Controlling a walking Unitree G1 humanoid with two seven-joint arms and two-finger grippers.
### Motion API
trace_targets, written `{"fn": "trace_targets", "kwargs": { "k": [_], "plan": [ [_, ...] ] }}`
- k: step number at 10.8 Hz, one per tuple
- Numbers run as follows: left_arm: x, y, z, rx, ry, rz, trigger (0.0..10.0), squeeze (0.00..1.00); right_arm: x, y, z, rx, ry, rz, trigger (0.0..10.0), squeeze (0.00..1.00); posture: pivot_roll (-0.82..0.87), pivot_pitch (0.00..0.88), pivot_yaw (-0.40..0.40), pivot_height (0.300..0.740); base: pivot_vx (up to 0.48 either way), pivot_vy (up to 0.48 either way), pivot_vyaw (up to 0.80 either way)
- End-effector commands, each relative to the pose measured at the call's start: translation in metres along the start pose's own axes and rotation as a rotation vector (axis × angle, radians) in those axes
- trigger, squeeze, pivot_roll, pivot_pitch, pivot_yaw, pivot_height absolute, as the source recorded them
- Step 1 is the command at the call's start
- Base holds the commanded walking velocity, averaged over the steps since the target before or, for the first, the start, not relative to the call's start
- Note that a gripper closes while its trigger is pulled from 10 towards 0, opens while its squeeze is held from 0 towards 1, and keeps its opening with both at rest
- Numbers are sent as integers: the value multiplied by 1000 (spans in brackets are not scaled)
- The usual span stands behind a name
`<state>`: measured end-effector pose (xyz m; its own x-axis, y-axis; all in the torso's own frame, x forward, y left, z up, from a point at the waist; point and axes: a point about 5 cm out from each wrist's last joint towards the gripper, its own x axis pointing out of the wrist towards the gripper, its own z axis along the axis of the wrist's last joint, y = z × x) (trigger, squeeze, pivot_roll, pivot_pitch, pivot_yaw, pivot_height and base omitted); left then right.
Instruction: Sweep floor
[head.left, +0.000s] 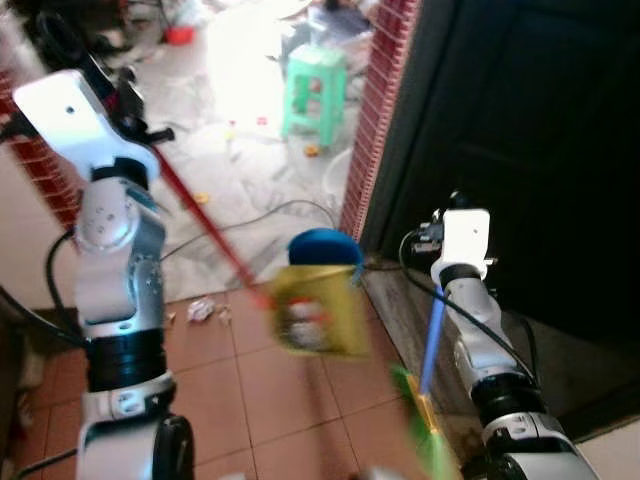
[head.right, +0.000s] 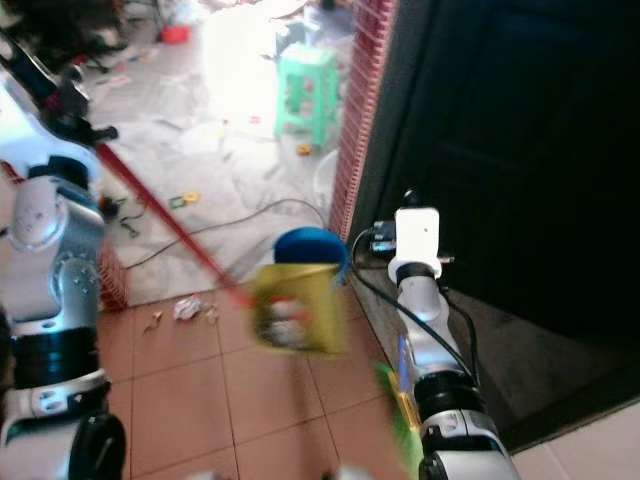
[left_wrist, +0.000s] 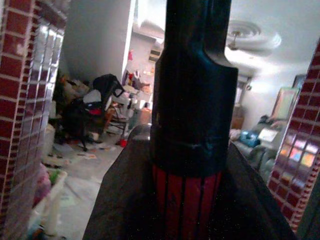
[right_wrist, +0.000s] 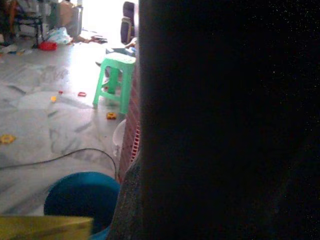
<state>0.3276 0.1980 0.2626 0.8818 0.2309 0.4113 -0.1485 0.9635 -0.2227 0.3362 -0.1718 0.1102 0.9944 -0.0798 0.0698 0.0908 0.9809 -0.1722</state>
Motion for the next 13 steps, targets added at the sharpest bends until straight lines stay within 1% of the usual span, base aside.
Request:
{"fn": "trace_targets", "kwargs": {
  "k": [1,7,12,13],
  "plan": [
    [5,-13,18,-53,-88,-30,10000,0,2,-11,6,-30,-30,-24,10000,0,-61,0,-18,740,480,0,0],
    [8,-10,19,-49,-101,-21,10000,0,1,-8,4,-28,-25,-13,10000,0,-61,0,-18,740,473,0,0],
    [9,-12,20,-51,-103,-23,10000,0,0,-7,4,-25,-25,-8,10000,0,-59,0,-19,740,460,0,0],
    [9,-11,21,-35,-111,-25,10000,0,0,-7,4,-23,-26,-6,10000,0,-60,0,-19,740,439,0,0]
  ]
}}
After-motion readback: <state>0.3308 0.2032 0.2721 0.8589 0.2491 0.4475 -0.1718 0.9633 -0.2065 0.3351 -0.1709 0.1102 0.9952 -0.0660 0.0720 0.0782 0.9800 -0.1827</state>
